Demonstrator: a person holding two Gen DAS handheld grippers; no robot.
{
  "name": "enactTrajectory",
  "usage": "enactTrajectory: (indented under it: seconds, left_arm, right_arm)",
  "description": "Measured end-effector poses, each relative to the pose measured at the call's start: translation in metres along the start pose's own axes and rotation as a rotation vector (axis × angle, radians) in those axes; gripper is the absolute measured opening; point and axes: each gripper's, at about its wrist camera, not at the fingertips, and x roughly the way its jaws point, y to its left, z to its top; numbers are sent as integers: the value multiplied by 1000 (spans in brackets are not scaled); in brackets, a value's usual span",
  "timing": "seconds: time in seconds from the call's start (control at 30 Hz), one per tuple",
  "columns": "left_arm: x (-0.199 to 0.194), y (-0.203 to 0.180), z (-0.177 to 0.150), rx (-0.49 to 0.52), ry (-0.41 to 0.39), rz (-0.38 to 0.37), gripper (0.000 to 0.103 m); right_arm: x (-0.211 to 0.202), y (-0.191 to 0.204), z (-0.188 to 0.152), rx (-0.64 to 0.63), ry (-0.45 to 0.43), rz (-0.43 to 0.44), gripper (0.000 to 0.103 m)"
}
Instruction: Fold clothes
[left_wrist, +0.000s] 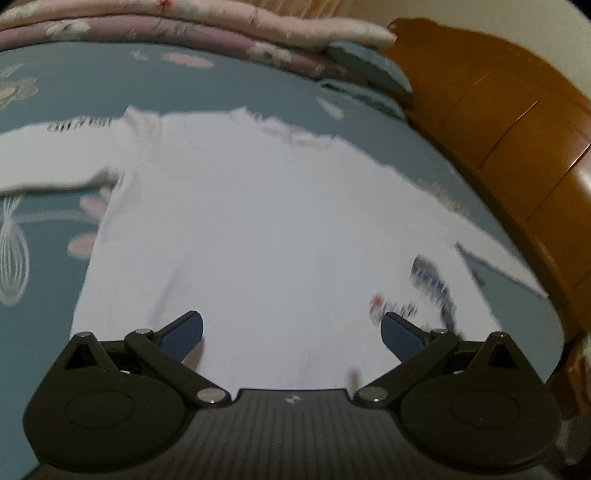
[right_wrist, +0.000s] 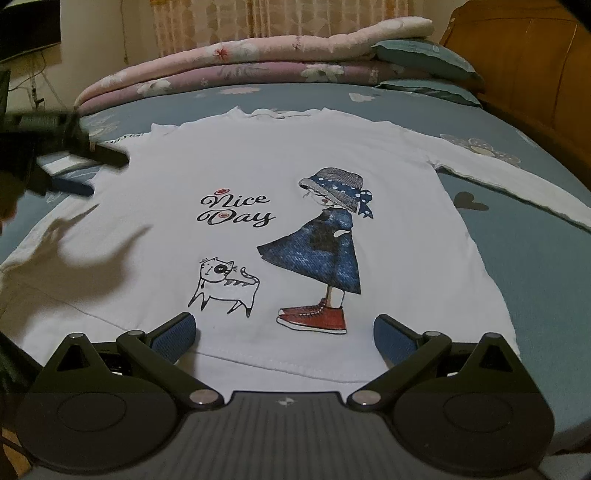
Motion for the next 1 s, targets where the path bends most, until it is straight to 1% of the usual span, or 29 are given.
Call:
enactTrajectory:
  seconds: [0.07, 0.13, 0.23, 0.3, 0.33, 0.4, 0.57, 0.7, 0.83, 0.97, 1.0]
  left_arm:
    - [-4, 5, -13, -10, -2, 6, 102]
    - [-12, 9, -21, 1, -21, 4, 102]
    - [-26, 14, -25, 12, -6, 23, 102]
    - [-32, 16, -18, 5, 1, 44, 102]
    - [-38, 19, -12, 2, -12, 52, 102]
    - [-46, 24, 7, -2, -43, 56, 102]
    - [-59, 41, 62, -19, -112, 59, 102]
    - [-54, 61, 115, -97, -145, 18, 102]
    - [-26, 80, 165, -185, -159, -40, 102]
    - [23, 97, 201, -268, -142, -72, 102]
    - [36, 101, 207, -278, -131, -69, 102]
  right_arm:
    - [-2, 0, -2, 0, -11, -2, 103]
    - [-3, 0, -3, 1, -19, -3, 103]
    - [-4, -1, -2, 3, -12, -2, 103]
    - [-4, -1, 1, 3, 4, -4, 103]
    - [-4, 0, 4, 6, 16, -5, 103]
    - [-3, -1, 10, 25, 31, 11, 103]
    - [-7, -2, 36, 48, -18, 76, 103]
    - [-1, -5, 63, 55, -45, 106, 103]
    - [17, -7, 90, 57, -64, 135, 103]
    - [41, -5, 115, 52, -70, 196, 103]
    - [48, -5, 120, 47, -73, 213, 103]
